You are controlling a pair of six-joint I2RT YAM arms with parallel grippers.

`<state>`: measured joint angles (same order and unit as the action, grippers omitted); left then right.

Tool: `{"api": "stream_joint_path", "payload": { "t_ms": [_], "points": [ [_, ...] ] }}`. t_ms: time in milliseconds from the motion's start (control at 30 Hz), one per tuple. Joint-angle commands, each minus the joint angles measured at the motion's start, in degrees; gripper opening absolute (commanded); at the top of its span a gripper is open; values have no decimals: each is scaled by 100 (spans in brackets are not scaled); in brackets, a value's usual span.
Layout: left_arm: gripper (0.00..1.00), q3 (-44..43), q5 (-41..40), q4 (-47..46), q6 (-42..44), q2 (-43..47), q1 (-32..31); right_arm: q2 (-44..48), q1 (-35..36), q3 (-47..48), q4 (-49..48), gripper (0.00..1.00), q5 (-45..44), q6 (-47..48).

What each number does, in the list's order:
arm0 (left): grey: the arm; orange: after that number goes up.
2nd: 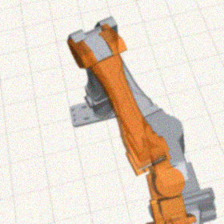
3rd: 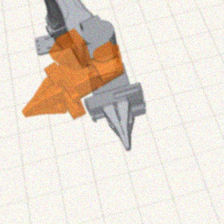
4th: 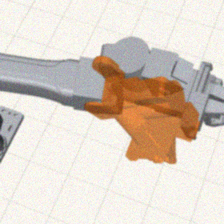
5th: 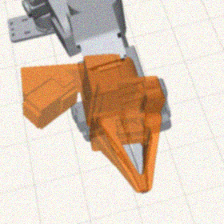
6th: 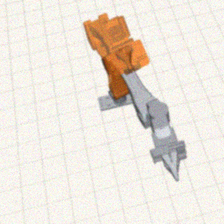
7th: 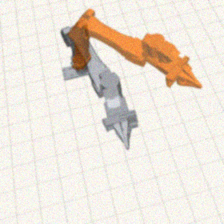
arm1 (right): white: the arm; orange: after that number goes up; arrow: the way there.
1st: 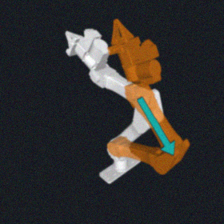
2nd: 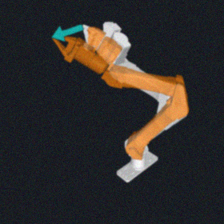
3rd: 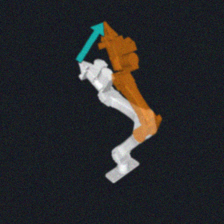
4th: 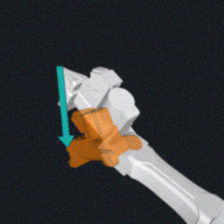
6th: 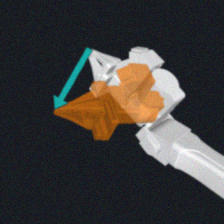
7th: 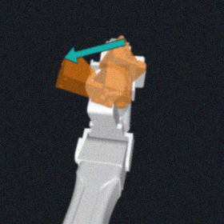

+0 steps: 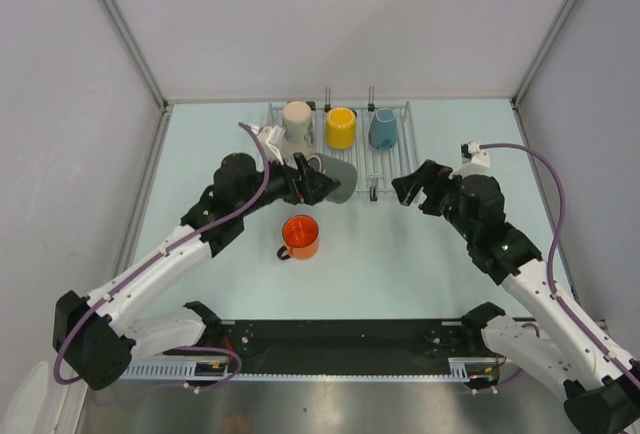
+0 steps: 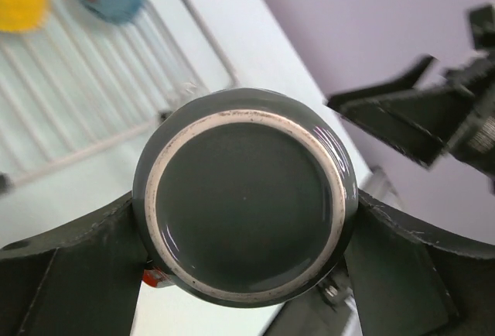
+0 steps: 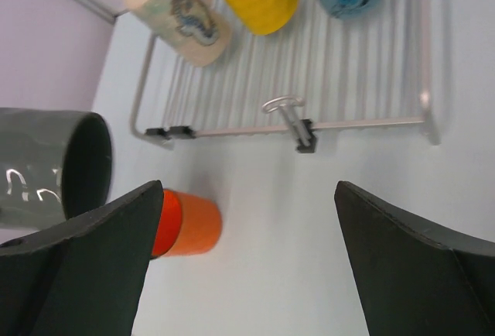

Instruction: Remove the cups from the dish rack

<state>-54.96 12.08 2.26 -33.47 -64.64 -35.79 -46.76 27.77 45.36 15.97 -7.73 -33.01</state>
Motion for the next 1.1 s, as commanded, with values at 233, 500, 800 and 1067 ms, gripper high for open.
{"api": "stream_joint_path", "payload": {
  "t_ms": [233, 500, 800, 1067],
  "points": [
    [0, 2155, 1288, -3556, -1398, 1322, 28, 809, -61, -1082, -2297, 95, 2389, -1512],
    [0, 2762, 1587, -4823, -2022, 1033, -7, 765, -9, -2093, -4864, 82, 3382, -3009],
    [0, 2815, 1684, -5033, -2093, 848, -112, 108, 677, -1681, -5209, 79, 3401, -2658],
    [0, 2955, 1640, -5297, -2119, 672, -543, -632, 1099, -1285, -5472, 74, 3409, -2473]
  ]
}}
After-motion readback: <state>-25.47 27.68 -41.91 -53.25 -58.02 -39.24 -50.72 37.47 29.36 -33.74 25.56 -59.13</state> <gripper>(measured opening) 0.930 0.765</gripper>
